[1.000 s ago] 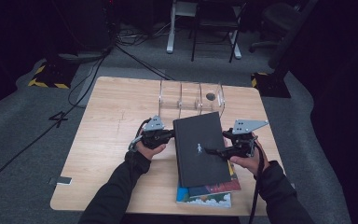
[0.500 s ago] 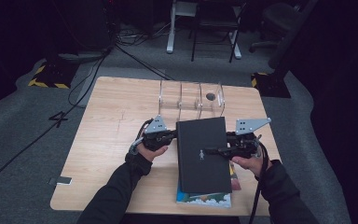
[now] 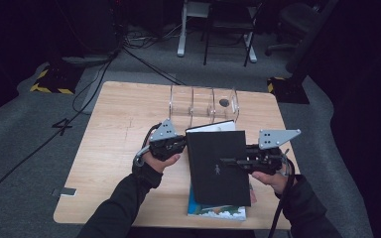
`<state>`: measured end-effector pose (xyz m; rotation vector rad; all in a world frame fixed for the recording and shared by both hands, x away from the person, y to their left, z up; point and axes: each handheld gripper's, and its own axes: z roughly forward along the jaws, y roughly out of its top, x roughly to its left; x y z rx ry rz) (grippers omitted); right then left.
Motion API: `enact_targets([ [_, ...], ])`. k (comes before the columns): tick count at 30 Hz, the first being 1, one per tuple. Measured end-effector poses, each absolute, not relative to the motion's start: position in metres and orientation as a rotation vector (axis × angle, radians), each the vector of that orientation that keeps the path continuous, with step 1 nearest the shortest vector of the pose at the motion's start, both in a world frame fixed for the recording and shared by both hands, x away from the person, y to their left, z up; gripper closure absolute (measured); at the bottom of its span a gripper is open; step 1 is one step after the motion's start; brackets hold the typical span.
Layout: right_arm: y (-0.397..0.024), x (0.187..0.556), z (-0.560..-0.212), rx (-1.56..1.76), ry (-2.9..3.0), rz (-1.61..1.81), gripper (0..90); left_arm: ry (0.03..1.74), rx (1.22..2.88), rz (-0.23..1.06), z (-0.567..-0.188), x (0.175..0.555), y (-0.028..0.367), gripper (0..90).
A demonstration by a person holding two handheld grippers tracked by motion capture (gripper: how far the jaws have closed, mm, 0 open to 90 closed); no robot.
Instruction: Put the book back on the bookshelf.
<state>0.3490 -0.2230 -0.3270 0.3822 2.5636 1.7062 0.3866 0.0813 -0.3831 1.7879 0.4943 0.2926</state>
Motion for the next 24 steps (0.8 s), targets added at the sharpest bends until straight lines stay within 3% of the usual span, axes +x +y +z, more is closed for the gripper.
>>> enact_targets([
  [8, -0.23, 0.341, -0.314, 0.407, 2.481, 1.754, 83.5, 0.499, 1.823, 0.402, -0.354, 0.375, 0.084, 90.0],
  [15, -0.223, 0.347, -0.305, 0.352, 2.449, 1.785, 81.4, 0.479, 1.752, 0.363, -0.348, 0.386, 0.091, 90.0],
  [24, -0.215, 0.365, -0.314, 0.26, 2.382, 1.772, 81.4, 0.543, 1.779, 0.435, -0.348, 0.401, 0.096, 90.0],
])
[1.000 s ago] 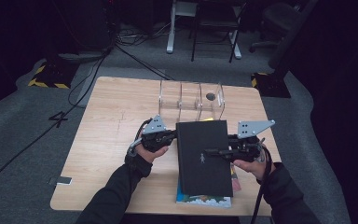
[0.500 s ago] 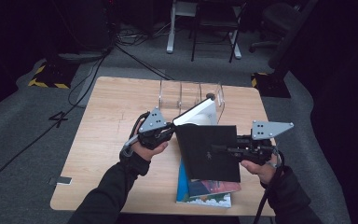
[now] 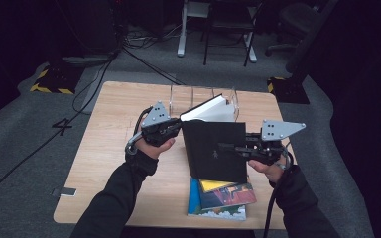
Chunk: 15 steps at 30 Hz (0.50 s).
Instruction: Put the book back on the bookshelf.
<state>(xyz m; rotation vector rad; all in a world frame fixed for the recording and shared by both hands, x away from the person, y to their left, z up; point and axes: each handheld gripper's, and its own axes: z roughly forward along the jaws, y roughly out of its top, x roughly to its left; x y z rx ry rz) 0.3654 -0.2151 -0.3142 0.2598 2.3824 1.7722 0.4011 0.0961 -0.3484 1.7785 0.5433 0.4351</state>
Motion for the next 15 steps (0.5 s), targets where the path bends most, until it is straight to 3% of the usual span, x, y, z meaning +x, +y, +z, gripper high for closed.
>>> enact_targets([
  [10, -0.226, 0.376, -0.341, 0.223, 2.35, 1.825, 81.2, 0.526, 1.803, 0.468, -0.355, 0.402, 0.097, 89.1],
  [15, -0.227, 0.369, -0.346, 0.194, 2.333, 1.824, 81.4, 0.514, 1.81, 0.489, -0.356, 0.397, 0.101, 79.3],
])
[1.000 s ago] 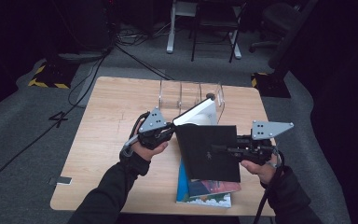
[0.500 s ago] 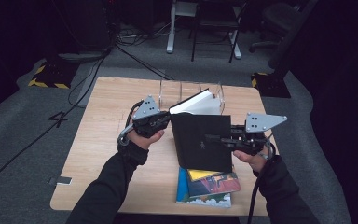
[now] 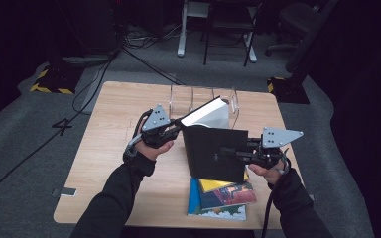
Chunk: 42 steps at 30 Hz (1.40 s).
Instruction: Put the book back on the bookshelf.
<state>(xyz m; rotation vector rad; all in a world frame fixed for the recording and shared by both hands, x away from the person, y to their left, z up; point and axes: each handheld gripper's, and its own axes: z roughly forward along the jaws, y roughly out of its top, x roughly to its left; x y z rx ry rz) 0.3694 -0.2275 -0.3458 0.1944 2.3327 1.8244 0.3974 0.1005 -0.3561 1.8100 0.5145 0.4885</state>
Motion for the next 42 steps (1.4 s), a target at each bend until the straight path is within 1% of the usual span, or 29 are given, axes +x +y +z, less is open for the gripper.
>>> enact_targets([
  [8, -0.231, 0.365, -0.35, 0.194, 2.314, 1.831, 81.4, 0.557, 1.885, 0.529, -0.368, 0.383, 0.11, 61.5],
  [10, -0.232, 0.363, -0.351, 0.198, 2.306, 1.828, 81.5, 0.578, 1.91, 0.495, -0.379, 0.376, 0.115, 57.1],
  [13, -0.233, 0.361, -0.351, 0.198, 2.304, 1.828, 81.5, 0.578, 1.943, 0.476, -0.388, 0.368, 0.115, 54.8],
  [14, -0.234, 0.359, -0.352, 0.198, 2.299, 1.826, 81.5, 0.573, 1.95, 0.458, -0.391, 0.365, 0.115, 50.9],
  [16, -0.235, 0.357, -0.353, 0.192, 2.294, 1.821, 81.5, 0.549, 1.983, 0.42, -0.399, 0.359, 0.112, 46.9],
  [18, -0.237, 0.356, -0.354, 0.198, 2.294, 1.822, 81.5, 0.532, 2.008, 0.409, -0.405, 0.352, 0.108, 43.4],
  [19, -0.238, 0.355, -0.355, 0.199, 2.296, 1.822, 81.5, 0.527, 2.018, 0.393, -0.408, 0.35, 0.106, 39.9],
  [22, -0.24, 0.353, -0.356, 0.202, 2.298, 1.817, 81.5, 0.495, 2.047, 0.35, -0.414, 0.344, 0.1, 35.4],
  [23, -0.24, 0.353, -0.356, 0.202, 2.298, 1.817, 81.5, 0.479, 2.064, 0.342, -0.417, 0.342, 0.096, 35.4],
  [28, -0.243, 0.35, -0.359, 0.21, 2.29, 1.82, 81.2, 0.462, 2.102, 0.302, -0.426, 0.339, 0.078, 28.7],
  [32, -0.246, 0.348, -0.361, 0.213, 2.292, 1.819, 80.8, 0.456, 2.078, 0.267, -0.428, 0.341, 0.067, 29.7],
  [34, -0.247, 0.346, -0.362, 0.213, 2.295, 1.812, 80.4, 0.448, 2.062, 0.274, -0.428, 0.342, 0.061, 35.1],
  [37, -0.25, 0.345, -0.363, 0.221, 2.297, 1.79, 78.8, 0.45, 2.03, 0.268, -0.426, 0.346, 0.055, 34.6],
  [39, -0.252, 0.344, -0.364, 0.226, 2.3, 1.781, 78.1, 0.435, 2.028, 0.256, -0.423, 0.349, 0.051, 32.4],
  [42, -0.256, 0.342, -0.366, 0.228, 2.299, 1.766, 76.2, 0.415, 2.033, 0.276, -0.418, 0.349, 0.046, 29.6],
])
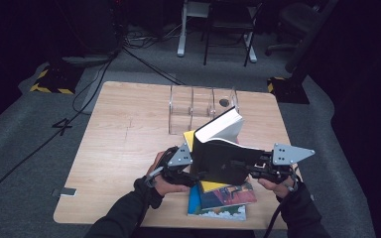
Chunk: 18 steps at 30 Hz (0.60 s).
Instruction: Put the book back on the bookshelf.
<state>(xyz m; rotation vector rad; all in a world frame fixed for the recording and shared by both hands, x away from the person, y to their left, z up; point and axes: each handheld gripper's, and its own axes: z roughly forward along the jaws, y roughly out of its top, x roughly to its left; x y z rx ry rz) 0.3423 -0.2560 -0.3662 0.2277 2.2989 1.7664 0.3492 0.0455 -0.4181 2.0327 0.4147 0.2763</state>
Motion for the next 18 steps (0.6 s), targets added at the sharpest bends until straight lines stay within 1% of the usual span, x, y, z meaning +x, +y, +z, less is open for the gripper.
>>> enact_targets([
  [3, -0.258, 0.341, -0.367, 0.241, 2.289, 1.739, 73.4, 0.407, 2.014, 0.276, -0.412, 0.349, 0.043, 27.9],
  [5, -0.259, 0.339, -0.367, 0.254, 2.279, 1.711, 71.1, 0.382, 2.01, 0.319, -0.405, 0.348, 0.041, 27.1],
  [8, -0.261, 0.335, -0.367, 0.276, 2.253, 1.669, 65.2, 0.371, 1.992, 0.325, -0.395, 0.349, 0.039, 25.7],
  [11, -0.266, 0.333, -0.366, 0.305, 2.211, 1.634, 57.4, 0.359, 1.977, 0.33, -0.386, 0.352, 0.039, 25.2],
  [12, -0.271, 0.333, -0.366, 0.319, 2.198, 1.634, 56.3, 0.354, 1.975, 0.335, -0.385, 0.352, 0.039, 25.2],
  [13, -0.274, 0.333, -0.366, 0.332, 2.187, 1.637, 53.5, 0.355, 1.971, 0.337, -0.383, 0.352, 0.039, 25.2],
  [15, -0.281, 0.335, -0.369, 0.386, 2.161, 1.64, 44.9, 0.353, 1.954, 0.335, -0.381, 0.352, 0.04, 25.6],
  [18, -0.286, 0.336, -0.373, 0.424, 2.131, 1.602, 38.4, 0.364, 1.937, 0.327, -0.379, 0.353, 0.042, 27.8],
])
